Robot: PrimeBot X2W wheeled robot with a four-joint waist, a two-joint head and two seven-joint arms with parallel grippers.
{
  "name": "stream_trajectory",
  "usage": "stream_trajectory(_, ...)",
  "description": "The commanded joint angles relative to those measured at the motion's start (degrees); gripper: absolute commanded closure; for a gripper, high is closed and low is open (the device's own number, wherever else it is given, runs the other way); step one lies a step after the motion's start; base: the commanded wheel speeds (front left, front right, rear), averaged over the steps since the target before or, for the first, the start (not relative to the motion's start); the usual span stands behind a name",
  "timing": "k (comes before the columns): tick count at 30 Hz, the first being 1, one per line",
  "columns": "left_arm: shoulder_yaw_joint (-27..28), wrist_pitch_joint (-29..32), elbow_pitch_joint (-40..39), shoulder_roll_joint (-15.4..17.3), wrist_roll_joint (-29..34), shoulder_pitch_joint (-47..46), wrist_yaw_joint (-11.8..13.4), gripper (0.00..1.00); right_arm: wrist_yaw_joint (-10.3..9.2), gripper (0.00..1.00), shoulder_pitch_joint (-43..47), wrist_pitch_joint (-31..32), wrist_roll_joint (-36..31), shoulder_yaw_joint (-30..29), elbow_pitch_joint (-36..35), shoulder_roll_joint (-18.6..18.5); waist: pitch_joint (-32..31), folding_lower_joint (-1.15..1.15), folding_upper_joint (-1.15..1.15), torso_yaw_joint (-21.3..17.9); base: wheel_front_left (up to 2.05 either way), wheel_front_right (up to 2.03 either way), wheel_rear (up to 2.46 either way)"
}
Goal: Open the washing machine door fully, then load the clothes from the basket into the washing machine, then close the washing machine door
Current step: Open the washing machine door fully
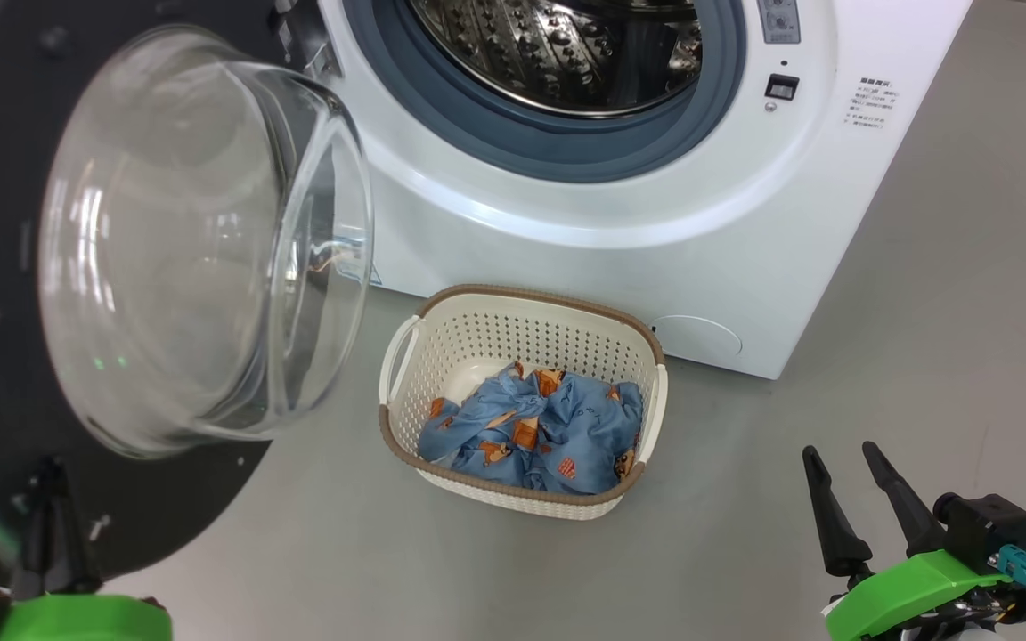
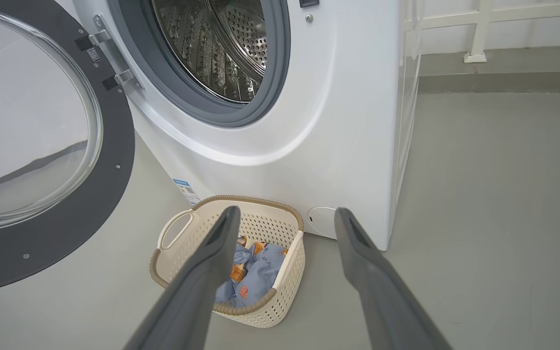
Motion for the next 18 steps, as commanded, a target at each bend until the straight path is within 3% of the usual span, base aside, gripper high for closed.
stream_trajectory(1,3.7,-0.6,-0.1,2.7,-0.4,-3.2,1.0,1.00,0.09,0.00,-1.8,-0.7,-0.5,1.5,-1.3,-0.6,0.2,0.00,0.00,0.0,0.00,0.00,0.00)
stream_trajectory(18,8.1,-1.6,10.1,6.5,-0.7,-10.4,0.8,1.00,0.09,0.00,-2.3,-0.7,-0.9,1.9,-1.4,-1.3,1.7,0.00,0.00,-0.1,0.00,0.00,0.00)
